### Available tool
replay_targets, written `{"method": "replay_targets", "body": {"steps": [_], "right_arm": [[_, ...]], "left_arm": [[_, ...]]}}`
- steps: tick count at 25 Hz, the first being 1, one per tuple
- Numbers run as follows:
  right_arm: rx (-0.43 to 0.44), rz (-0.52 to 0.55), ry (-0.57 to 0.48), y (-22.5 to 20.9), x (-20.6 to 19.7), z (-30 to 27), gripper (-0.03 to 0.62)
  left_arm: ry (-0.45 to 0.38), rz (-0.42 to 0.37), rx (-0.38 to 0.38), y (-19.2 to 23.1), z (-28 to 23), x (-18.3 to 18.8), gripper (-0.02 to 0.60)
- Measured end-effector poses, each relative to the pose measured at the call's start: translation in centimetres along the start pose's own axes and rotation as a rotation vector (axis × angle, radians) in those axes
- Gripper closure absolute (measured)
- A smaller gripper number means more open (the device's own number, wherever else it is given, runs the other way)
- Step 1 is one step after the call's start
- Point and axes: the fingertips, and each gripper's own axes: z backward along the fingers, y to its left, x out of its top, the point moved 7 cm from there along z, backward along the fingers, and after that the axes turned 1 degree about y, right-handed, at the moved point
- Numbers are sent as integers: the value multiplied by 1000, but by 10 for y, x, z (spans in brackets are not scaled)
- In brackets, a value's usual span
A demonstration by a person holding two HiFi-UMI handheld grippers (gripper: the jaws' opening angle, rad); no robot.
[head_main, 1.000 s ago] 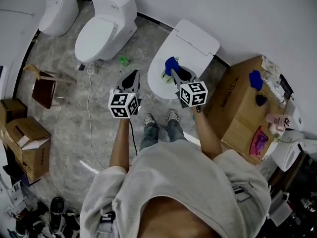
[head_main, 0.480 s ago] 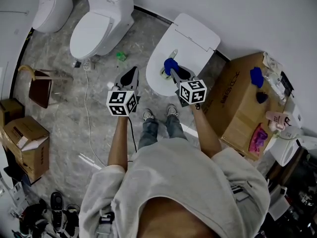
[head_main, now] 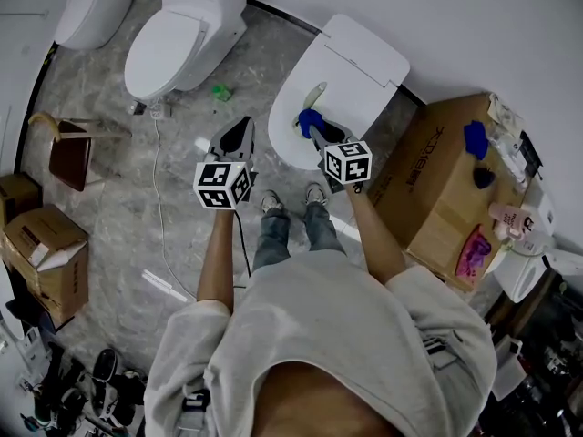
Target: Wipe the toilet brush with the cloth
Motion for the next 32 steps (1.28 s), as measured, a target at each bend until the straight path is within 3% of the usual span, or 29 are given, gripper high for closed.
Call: {"method": "replay_targets", "body": {"steps": [16,25,32], "right_arm": [[-47,-43,181,-19,-54,-20,492],[-32,24,46,2,-40,33,492],[23,128,-96,37,-2,63,492]], "left_arm": [[-1,-9,13,1,13,-2,563],[-15,-13,-1,-13,19,-3,563],[-31,-17,-6,-25,25,-5,563]]}}
